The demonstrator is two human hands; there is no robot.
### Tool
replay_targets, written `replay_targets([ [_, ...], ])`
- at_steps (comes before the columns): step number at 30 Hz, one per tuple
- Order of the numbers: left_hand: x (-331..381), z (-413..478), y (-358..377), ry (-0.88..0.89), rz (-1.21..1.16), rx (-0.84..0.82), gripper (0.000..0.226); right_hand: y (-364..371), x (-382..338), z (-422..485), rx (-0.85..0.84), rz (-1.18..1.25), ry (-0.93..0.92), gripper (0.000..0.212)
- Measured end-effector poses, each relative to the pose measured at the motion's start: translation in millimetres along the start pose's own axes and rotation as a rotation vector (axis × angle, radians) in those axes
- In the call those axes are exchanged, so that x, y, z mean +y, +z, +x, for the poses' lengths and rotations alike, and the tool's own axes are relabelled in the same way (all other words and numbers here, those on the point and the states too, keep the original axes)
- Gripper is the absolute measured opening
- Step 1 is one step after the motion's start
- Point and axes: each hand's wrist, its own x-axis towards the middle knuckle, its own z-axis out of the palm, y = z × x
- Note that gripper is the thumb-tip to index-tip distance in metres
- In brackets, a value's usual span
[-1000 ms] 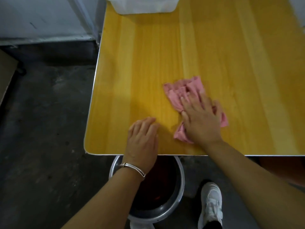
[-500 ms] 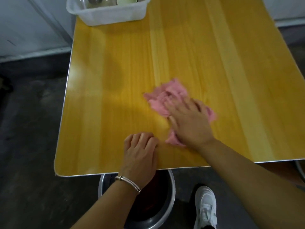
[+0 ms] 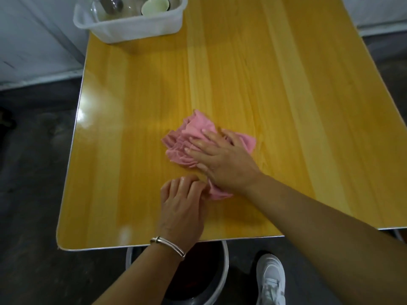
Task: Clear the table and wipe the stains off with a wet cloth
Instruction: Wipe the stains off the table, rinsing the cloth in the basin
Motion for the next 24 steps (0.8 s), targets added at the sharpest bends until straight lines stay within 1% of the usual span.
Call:
replay_targets([
  [1, 4.5, 2.9, 1.9, 0.008, -0.004, -0.008, 0.015, -3.4, 14.0, -0.2, -0.016, -0.001, 0.062, 0.051],
  [3, 17.3, 9.2, 7.5, 0.024, -0.006, -0.033, 0.019, -9.8, 48.5, -7.3, -0.027, 0.012, 0.289, 0.058],
  [5, 28.4, 12.8, 13.5, 0.032, -0.002, -0.058, 0.022, -15.9, 77.0, -21.1, 0.002, -0.006, 0.510, 0.057],
  [7, 36.2, 13.2, 18.2, 0.046, 0.000, -0.083, 0.027, -17.5, 88.1, -33.0, 0.031, -0.006, 0.653, 0.058],
  [8, 38.8, 12.3, 19.4, 0.055, 0.001, -0.092, 0.030, -15.4, 84.7, -34.3, 0.055, -0.002, 0.687, 0.059],
  [10, 41.9, 11.9, 19.5, 0.066, -0.004, -0.094, 0.033, -8.9, 62.5, -31.2, 0.085, -0.027, 0.663, 0.062],
  [11, 42.3, 12.4, 18.5, 0.058, -0.004, -0.089, 0.033, -7.2, 46.8, -27.6, 0.080, -0.034, 0.590, 0.060],
  [14, 36.5, 13.6, 14.1, 0.010, 0.000, -0.063, 0.027, -2.8, 12.3, -21.7, 0.102, -0.043, 0.262, 0.047],
  [16, 34.1, 12.7, 14.0, 0.016, 0.033, -0.077, 0.028, -1.9, 18.3, -21.1, 0.087, -0.007, 0.111, 0.045],
  [17, 34.6, 12.0, 14.5, 0.034, 0.053, -0.093, 0.030, -1.9, 29.1, -22.5, 0.094, -0.018, 0.087, 0.046],
  [18, 36.4, 12.5, 15.0, 0.049, 0.067, -0.106, 0.032, -3.1, 42.0, -25.9, 0.093, -0.030, 0.115, 0.047],
  [19, 40.7, 15.1, 15.8, 0.057, 0.073, -0.114, 0.034, -6.0, 58.4, -33.1, 0.093, -0.039, 0.204, 0.049],
  [22, 59.3, 26.1, 21.1, 0.062, 0.049, -0.095, 0.034, -15.9, 107.9, -70.0, 0.103, -0.014, 0.596, 0.054],
  [24, 69.8, 30.6, 23.4, 0.067, 0.013, -0.063, 0.034, -18.9, 111.7, -86.4, 0.119, -0.004, 0.738, 0.057],
])
